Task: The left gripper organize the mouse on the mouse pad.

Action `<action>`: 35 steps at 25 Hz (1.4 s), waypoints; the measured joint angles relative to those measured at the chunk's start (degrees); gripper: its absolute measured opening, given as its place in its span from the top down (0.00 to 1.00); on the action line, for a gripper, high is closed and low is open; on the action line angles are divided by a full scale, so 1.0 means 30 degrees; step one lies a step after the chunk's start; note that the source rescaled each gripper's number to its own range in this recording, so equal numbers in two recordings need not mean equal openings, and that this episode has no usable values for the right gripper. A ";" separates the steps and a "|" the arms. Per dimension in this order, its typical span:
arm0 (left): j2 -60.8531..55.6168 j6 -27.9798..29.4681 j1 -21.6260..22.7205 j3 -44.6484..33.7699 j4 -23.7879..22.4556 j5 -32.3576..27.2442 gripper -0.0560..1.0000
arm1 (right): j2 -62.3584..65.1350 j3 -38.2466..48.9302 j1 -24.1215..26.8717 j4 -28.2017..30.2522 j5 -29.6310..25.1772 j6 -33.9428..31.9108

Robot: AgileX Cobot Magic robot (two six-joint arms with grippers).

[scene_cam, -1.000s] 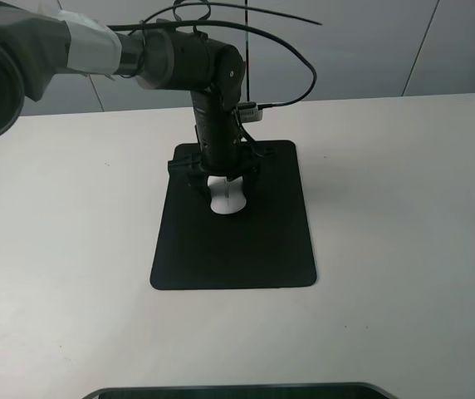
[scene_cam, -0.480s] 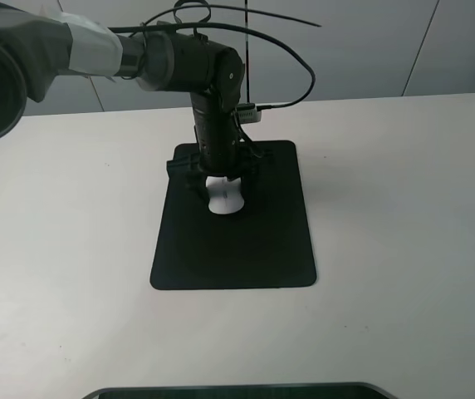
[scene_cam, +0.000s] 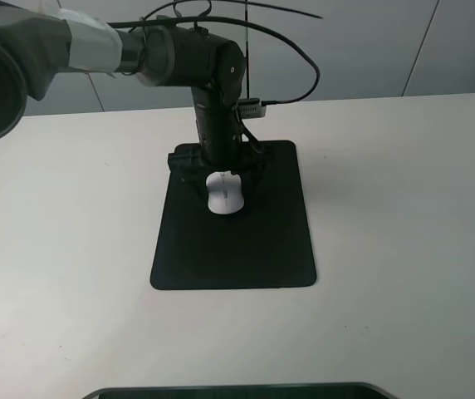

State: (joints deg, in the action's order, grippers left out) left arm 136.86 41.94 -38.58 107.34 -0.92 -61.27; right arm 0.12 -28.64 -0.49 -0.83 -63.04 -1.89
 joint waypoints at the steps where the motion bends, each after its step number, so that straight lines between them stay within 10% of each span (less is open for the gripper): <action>1: 0.0000 -0.0259 -0.0036 0.0354 0.0000 -0.0307 0.01 | 0.0000 0.0000 0.0000 0.0000 0.0000 0.0000; 17: -0.2700 -0.6985 0.0610 0.4994 0.1391 -0.2785 0.00 | 0.0000 0.0000 0.0000 0.0000 0.0000 0.0000; 35: -1.0623 -0.9476 0.0821 0.4567 -0.2719 -0.2864 0.00 | 0.0000 0.0000 0.0000 0.0000 0.0000 0.0000</action>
State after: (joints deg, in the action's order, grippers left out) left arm 104.99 13.51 -36.12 121.04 -9.08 -69.86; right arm 0.12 -28.64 -0.49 -0.83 -63.04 -1.89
